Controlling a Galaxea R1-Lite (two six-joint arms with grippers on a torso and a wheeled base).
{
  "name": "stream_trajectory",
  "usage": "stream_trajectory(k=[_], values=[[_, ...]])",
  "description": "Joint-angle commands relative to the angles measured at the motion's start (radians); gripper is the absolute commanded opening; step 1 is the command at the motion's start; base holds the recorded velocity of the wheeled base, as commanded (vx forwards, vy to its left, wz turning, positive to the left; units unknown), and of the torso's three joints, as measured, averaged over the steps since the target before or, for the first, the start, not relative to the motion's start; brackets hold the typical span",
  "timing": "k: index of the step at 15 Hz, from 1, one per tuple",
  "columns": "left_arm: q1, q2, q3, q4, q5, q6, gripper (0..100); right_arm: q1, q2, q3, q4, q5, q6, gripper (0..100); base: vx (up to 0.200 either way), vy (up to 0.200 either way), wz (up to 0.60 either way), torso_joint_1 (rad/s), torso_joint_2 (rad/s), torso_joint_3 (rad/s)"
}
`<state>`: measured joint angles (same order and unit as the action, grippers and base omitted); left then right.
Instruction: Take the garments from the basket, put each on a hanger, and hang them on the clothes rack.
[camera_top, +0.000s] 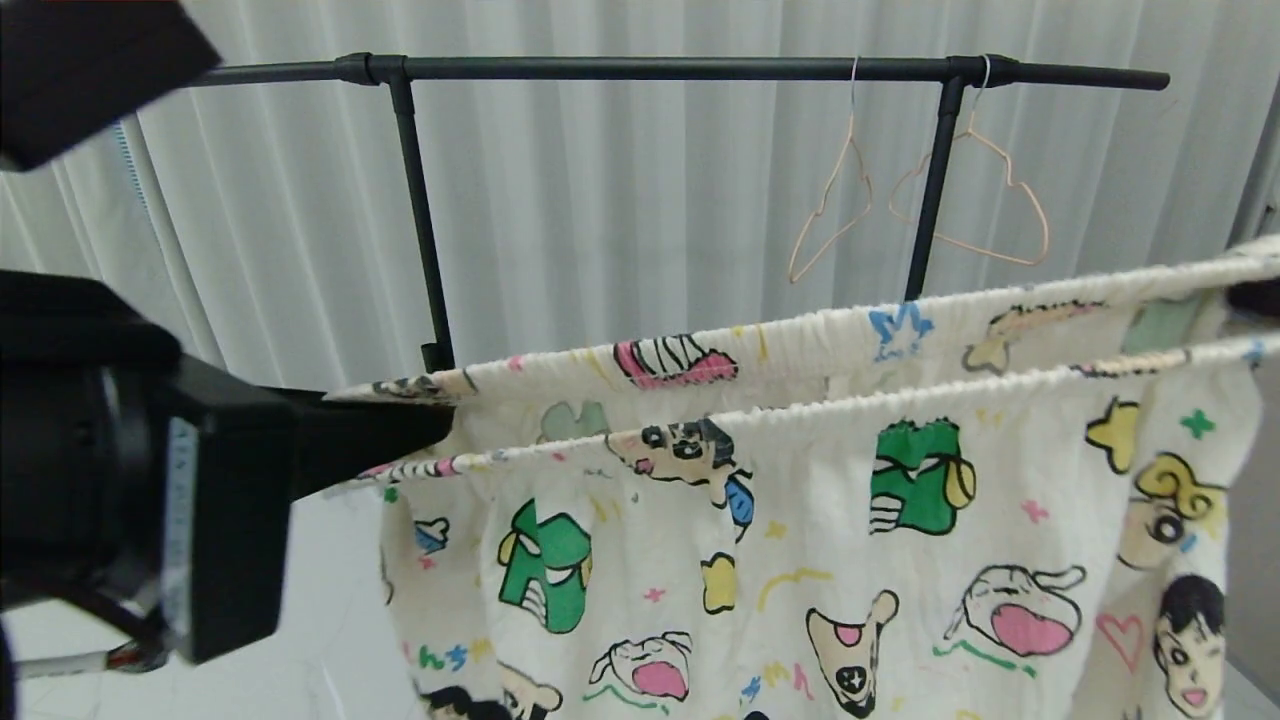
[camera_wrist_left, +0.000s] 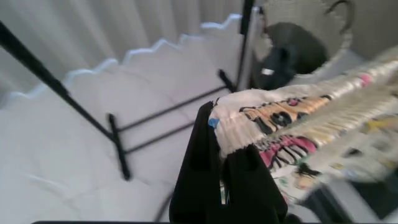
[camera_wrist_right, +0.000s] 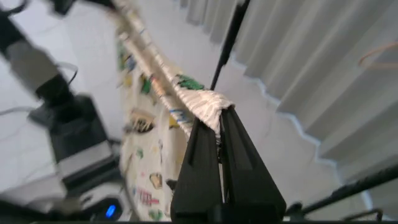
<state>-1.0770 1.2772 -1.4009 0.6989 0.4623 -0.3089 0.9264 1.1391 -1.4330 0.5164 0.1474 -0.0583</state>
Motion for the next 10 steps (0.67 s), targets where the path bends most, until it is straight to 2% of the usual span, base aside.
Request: stream_trajectory(k=[1, 2, 3, 4, 5, 7, 10], values=[[-0.149, -0.036, -0.083, 0.108, -0.001, -0.159, 0, 0.0, 0.07, 0.108, -0.17, -0.017, -0.017, 0, 0.0, 0.0, 0.0, 0.0, 0.0, 0.0], [-0.231, -0.03, -0.13, 0.166, -0.004, -0.283, 0, 0.003, 0.099, 0.141, -0.28, -0.016, -0.034, 0, 0.0, 0.0, 0.0, 0.0, 0.0, 0.0], [-0.308, -0.027, -0.158, 0.197, -0.004, -0.377, 0, 0.005, 0.128, 0.154, -0.363, -0.012, -0.049, 0, 0.0, 0.0, 0.0, 0.0, 0.0, 0.0], [-0.337, -0.027, -0.162, 0.2, -0.004, -0.406, 0, 0.005, 0.142, 0.154, -0.395, -0.012, -0.052, 0, 0.0, 0.0, 0.0, 0.0, 0.0, 0.0], [-0.428, -0.036, -0.162, 0.2, -0.004, -0.458, 0, 0.008, 0.182, 0.152, -0.48, -0.011, -0.054, 0, 0.0, 0.0, 0.0, 0.0, 0.0, 0.0], [-0.482, -0.035, -0.162, 0.2, -0.004, -0.472, 0, 0.017, 0.205, 0.152, -0.53, -0.011, -0.054, 0, 0.0, 0.0, 0.0, 0.0, 0.0, 0.0], [-0.485, -0.03, -0.162, 0.2, -0.004, -0.472, 0, 0.022, 0.197, 0.157, -0.53, -0.016, -0.054, 0, 0.0, 0.0, 0.0, 0.0, 0.0, 0.0]])
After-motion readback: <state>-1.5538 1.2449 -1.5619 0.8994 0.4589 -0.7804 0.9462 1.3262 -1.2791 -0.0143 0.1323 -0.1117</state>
